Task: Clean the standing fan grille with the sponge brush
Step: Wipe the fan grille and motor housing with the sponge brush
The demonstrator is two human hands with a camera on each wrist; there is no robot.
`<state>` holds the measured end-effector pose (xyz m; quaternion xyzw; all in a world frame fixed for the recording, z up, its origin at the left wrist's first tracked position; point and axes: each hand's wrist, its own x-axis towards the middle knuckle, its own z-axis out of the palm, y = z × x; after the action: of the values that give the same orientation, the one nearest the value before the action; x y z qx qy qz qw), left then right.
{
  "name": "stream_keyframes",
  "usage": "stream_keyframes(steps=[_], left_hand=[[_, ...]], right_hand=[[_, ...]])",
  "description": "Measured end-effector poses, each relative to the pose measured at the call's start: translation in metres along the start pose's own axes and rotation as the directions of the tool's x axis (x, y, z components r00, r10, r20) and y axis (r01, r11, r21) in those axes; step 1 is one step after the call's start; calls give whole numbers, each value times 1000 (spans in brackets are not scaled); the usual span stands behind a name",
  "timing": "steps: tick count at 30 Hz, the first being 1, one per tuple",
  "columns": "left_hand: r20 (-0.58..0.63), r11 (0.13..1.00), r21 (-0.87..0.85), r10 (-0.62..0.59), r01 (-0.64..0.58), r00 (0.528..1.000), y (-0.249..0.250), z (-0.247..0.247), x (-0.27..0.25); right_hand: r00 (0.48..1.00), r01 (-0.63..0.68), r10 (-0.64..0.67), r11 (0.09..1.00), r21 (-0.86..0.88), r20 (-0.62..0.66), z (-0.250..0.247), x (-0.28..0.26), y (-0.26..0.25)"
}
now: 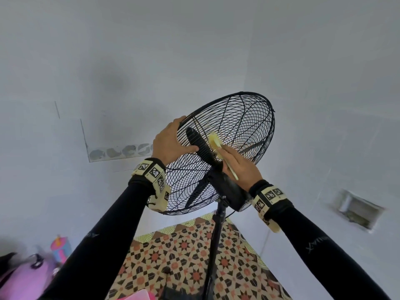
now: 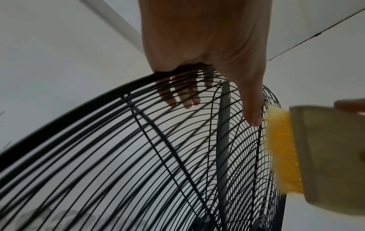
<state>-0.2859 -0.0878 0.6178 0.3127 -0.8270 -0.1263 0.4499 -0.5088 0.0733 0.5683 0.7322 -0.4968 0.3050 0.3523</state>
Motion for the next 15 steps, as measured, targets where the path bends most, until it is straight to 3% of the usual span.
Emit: stream_keyframes(steps=[3,6,10,15], left_hand=[[-5,1000,16,11,-11,1000,4,3,1],[-23,1000,21,4,-4,1000,5,2,0],[-28,1000,7,8,-8,1000,2,-2,-2],[-18,1000,-2,3,-3,1000,5,1,-2]], right_hand=[[995,26,-24,999,21,-96,-8,12,-8],[999,38,-38,999,29,-24,-3,17,-15],[984,-166,171,983,77,-56,10,-7,-19],[873,-450,479,865,222,-92,4,-1,-34]])
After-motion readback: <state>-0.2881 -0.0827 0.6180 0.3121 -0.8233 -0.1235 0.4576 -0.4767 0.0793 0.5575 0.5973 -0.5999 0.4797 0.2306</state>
